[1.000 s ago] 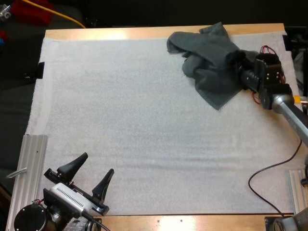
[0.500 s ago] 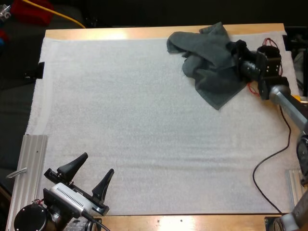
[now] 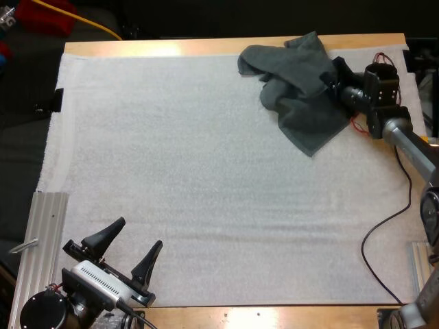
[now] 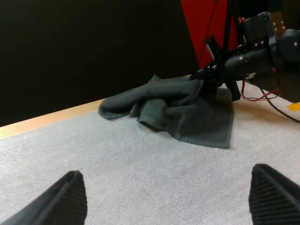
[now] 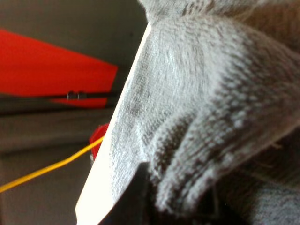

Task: Pick towel from pile, fold and stack

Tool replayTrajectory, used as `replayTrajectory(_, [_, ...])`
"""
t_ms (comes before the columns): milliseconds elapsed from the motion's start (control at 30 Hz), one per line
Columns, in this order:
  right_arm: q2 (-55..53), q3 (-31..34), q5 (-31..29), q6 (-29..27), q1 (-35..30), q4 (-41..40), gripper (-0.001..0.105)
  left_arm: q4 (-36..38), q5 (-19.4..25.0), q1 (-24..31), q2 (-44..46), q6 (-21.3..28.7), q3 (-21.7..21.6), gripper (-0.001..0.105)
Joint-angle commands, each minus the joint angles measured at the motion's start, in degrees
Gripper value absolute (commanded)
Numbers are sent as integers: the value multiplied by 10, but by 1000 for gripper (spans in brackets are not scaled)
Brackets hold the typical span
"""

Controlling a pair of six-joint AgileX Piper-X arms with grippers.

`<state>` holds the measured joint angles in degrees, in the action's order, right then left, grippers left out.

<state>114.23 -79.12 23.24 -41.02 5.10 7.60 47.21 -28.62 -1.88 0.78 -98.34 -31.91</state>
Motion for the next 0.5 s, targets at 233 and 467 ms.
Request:
replayTrajectory(233, [-26, -4, 74, -85, 2, -9, 2, -3, -3, -1, 78, -5, 0, 69])
replayTrajectory(467, [-112, -4, 63, -238, 25, -91, 2, -3, -3, -1, 78, -5, 0, 69])
